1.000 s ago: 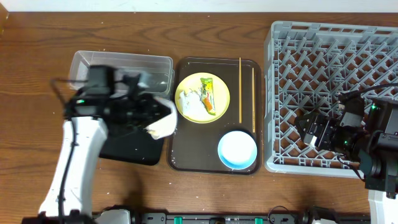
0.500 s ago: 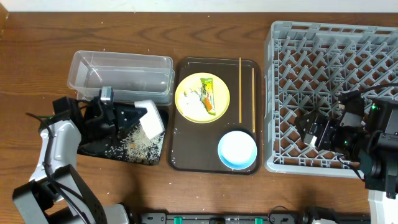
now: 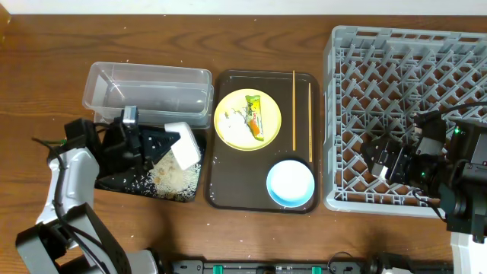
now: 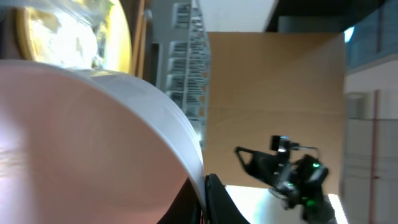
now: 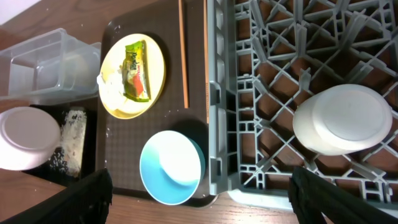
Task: Sort waste into correct bins and load items into the dishwasher rack
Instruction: 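Tip the pink bowl over the black tray to dump the rice, then set the empty pink bowl back on the brown tray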
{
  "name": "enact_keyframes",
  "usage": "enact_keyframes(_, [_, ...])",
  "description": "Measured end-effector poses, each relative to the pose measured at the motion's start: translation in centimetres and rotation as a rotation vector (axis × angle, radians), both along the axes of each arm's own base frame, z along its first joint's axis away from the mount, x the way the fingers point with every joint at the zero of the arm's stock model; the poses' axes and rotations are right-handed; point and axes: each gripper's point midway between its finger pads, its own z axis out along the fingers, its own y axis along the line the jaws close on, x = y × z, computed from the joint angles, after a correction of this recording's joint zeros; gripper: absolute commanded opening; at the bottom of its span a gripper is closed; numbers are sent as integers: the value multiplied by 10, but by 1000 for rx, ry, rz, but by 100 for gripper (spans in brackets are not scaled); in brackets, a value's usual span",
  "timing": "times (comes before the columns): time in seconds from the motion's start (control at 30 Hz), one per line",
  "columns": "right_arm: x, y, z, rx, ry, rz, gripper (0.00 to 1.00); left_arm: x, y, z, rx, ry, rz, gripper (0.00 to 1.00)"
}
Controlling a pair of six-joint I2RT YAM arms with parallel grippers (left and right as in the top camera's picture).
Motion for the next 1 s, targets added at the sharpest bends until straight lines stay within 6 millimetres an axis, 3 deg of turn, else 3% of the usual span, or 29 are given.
enact_keyframes(0.37, [-1,0,0,1,3,0,89,3,2,-7,35,23,3,6])
enact_keyframes(0.47, [-1,0,-1,1,6,0,90,-2,-7,-3,6,49,-21,6])
enact_keyframes(0.6, [-1,0,-1,1,6,0,89,-11,-19,-13,60,120,-61,6])
enact_keyframes(0.73, [-1,0,-1,1,6,0,90,-26,-42,-24,203,158,-152,6])
enact_keyframes(1.0, [0,0,-1,1,8,0,90,-59,-114,-52,693,63,-370,7])
